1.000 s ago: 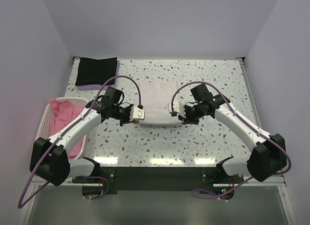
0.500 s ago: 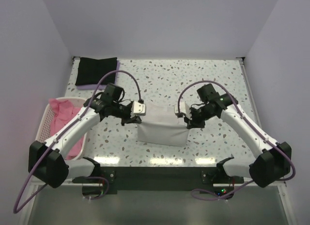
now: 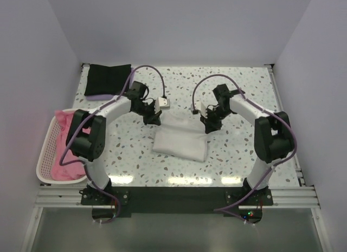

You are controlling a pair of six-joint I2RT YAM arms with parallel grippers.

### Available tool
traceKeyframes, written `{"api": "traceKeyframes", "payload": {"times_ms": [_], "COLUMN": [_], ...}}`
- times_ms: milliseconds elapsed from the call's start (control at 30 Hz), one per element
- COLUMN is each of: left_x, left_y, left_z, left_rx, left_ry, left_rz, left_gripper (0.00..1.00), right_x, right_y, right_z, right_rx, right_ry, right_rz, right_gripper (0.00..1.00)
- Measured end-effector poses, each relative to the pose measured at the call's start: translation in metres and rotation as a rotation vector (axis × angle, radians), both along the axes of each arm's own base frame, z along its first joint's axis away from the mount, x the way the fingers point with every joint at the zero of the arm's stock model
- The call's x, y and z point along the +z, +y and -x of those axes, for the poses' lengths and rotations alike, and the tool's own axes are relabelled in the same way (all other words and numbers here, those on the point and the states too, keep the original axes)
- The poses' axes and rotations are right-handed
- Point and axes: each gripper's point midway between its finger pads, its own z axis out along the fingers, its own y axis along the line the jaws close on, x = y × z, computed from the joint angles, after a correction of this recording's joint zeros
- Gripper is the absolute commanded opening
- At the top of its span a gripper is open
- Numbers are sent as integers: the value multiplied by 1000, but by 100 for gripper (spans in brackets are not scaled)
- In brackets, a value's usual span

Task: Fold and stack the t-shirts
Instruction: Fold the tshirt

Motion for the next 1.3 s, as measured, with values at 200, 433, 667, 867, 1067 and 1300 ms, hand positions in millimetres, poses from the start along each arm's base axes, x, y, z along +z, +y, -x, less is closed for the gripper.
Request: {"api": "traceKeyframes", "payload": {"times_ms": [200, 433, 667, 867, 1067, 1300], "left_x": [-28, -50, -23, 16, 33, 0], "left_y": [1, 12, 14, 7, -30, -65], "left_z": [-3, 42, 87, 88, 78, 83], "left_rx": [27, 28, -21, -48, -142, -234], "left_ry": [64, 150, 163, 60, -29, 8], "left_rz": [-14, -31, 0, 60, 93, 48], "left_gripper": [2, 0, 29, 48, 48, 49], "right_x": [-39, -44, -25, 18, 44, 13], "right_y": [0, 6, 14, 22, 50, 87], "right_z": [-16, -4, 62, 41, -6, -9], "right_rx": [-52, -89, -83, -214, -386, -498], "right_ry": [62, 107, 205, 257, 342, 514], "right_rz": [17, -11, -44, -124, -245, -222], "right_gripper": [0, 0, 46, 49, 33, 30]}}
